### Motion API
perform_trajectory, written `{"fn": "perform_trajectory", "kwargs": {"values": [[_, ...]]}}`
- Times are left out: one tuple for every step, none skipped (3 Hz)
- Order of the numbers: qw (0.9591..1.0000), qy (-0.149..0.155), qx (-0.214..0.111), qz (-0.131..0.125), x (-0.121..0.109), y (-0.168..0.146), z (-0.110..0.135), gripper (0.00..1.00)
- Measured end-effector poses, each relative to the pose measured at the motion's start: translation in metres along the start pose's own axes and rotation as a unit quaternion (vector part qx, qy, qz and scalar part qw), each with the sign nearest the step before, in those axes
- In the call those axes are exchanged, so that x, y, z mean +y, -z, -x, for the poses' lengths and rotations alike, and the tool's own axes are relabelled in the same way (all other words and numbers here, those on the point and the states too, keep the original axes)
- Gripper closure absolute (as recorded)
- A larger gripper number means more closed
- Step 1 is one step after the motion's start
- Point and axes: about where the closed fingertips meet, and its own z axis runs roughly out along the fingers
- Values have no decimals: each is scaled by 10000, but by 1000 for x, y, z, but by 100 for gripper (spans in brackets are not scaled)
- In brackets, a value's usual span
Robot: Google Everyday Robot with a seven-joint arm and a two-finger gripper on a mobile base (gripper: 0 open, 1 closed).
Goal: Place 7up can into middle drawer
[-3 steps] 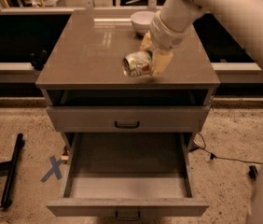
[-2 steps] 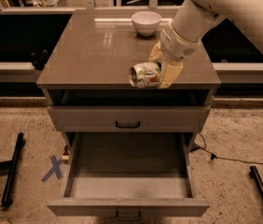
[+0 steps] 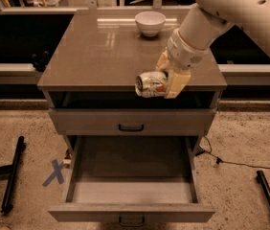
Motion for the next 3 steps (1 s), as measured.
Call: {"fn": "perform_trajectory", "kwargs": {"values": [[9984,-453,-208,254,38,-13,11,100],[9935,-811,-346,715,90,-67,8,100],[9934,-823,-340,720,91,-70,8,100]]}}
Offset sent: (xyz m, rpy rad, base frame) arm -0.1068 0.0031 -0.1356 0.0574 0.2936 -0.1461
